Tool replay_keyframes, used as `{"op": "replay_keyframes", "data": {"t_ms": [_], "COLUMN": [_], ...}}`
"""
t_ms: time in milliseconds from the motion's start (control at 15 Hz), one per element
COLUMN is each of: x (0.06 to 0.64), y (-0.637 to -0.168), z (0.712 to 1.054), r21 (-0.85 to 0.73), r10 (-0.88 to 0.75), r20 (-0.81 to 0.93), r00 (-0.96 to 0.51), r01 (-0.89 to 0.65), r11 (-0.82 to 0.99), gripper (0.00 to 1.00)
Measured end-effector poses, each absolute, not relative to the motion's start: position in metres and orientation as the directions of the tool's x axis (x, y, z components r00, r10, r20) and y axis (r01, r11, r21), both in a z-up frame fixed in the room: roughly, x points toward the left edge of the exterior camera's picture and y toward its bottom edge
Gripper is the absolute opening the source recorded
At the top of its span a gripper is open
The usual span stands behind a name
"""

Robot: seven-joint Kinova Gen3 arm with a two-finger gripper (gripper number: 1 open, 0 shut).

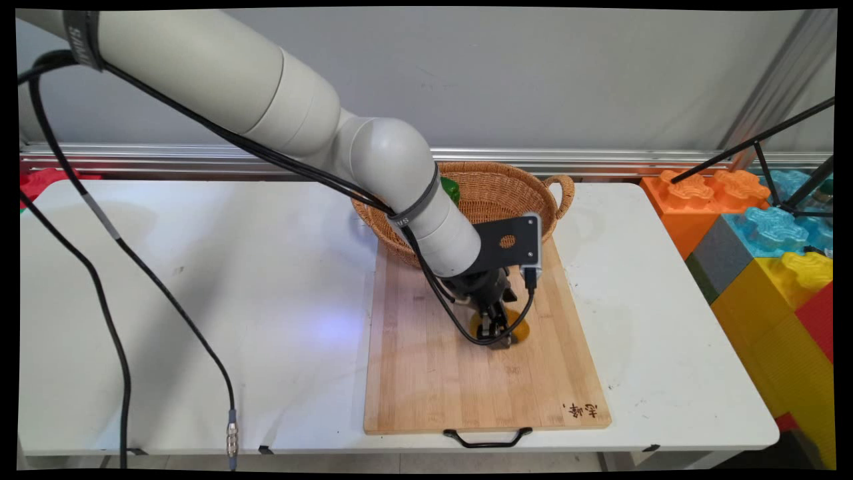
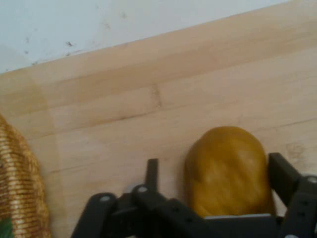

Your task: Place the picked object on the cutting board

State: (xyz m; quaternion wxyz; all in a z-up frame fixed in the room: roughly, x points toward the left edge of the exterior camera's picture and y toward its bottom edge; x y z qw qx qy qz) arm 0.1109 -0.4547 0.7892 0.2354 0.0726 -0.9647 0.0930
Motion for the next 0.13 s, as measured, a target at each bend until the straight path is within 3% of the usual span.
{"op": "replay_keyframes", "data": {"t_ms": [133], "x": [0.1095], "y": [-0.4538], "z": [0.791], "r21": [-0.137], "r10": [-0.101], "r20": [0.47], "r00": [-0.877], "r01": [-0.186], "r11": [0.973], "gripper": [1.0]}}
